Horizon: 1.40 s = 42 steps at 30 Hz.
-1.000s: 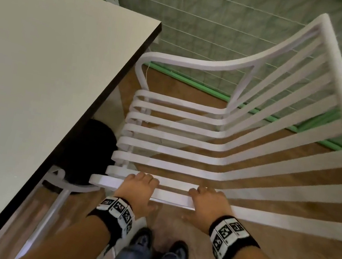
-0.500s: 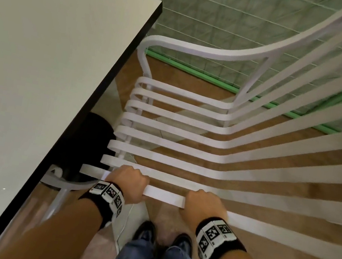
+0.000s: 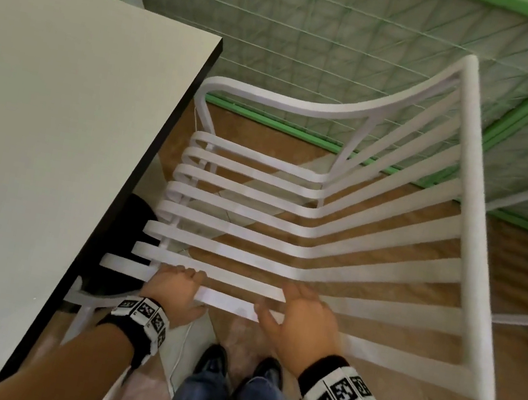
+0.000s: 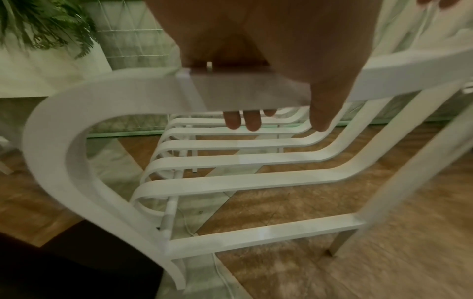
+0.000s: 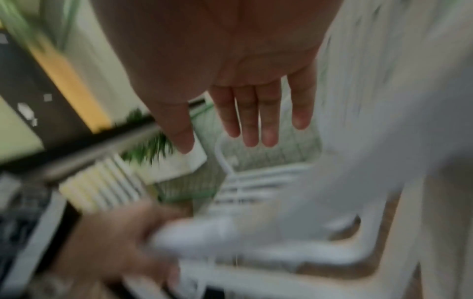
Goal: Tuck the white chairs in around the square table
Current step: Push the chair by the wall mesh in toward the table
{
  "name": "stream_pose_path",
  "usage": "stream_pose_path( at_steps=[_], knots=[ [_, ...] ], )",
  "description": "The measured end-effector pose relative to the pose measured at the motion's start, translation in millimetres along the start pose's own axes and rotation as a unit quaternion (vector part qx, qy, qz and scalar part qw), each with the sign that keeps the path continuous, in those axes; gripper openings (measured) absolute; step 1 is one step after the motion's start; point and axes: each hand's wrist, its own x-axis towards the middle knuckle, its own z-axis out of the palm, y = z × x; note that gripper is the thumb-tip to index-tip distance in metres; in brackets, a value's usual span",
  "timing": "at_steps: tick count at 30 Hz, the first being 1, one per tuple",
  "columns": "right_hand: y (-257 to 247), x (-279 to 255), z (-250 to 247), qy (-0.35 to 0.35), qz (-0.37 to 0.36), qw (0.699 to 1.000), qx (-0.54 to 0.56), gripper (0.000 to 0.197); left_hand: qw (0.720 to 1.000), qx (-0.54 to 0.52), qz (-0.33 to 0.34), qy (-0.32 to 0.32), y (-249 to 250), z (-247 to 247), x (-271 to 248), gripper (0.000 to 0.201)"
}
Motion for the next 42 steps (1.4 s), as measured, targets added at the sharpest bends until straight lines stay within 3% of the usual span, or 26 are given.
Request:
stream_pose_path(
  at_steps=[6, 10, 12, 16, 20, 27, 42],
  knots=[
    [22, -59, -80, 0.256, 0.015, 0.967, 0.007, 0.048, 0.997, -0.058, 0.043, -0.023, 66, -21, -9, 0.062],
    [54, -82, -120, 0.348, 0.036, 0.937, 0.022, 0.050, 0.992, -0.088, 0.061, -0.061, 103, -39, -2, 0.065],
    [75, -86, -131, 0.337, 0.073, 0.937, 0.051, 0.057, 0.990, -0.099, 0.066, -0.071, 119, -42, 2, 0.066],
    [105, -76, -137, 0.238, 0.144, 0.950, 0.144, 0.071, 0.994, -0.078, 0.050, -0.064, 141, -38, 9, 0.065],
    [113, -60, -125, 0.174, 0.162, 0.946, 0.219, 0.074, 0.997, -0.044, 0.026, -0.053, 147, -32, 14, 0.061],
    [111, -59, -116, 0.178, 0.169, 0.937, 0.250, 0.053, 0.998, -0.017, 0.020, -0.057, 146, -31, 9, 0.060],
    [48, -93, -74, 0.188, 0.164, 0.932, 0.262, 0.057, 0.995, -0.011, 0.009, -0.098, 100, -16, -43, 0.066]
  ],
)
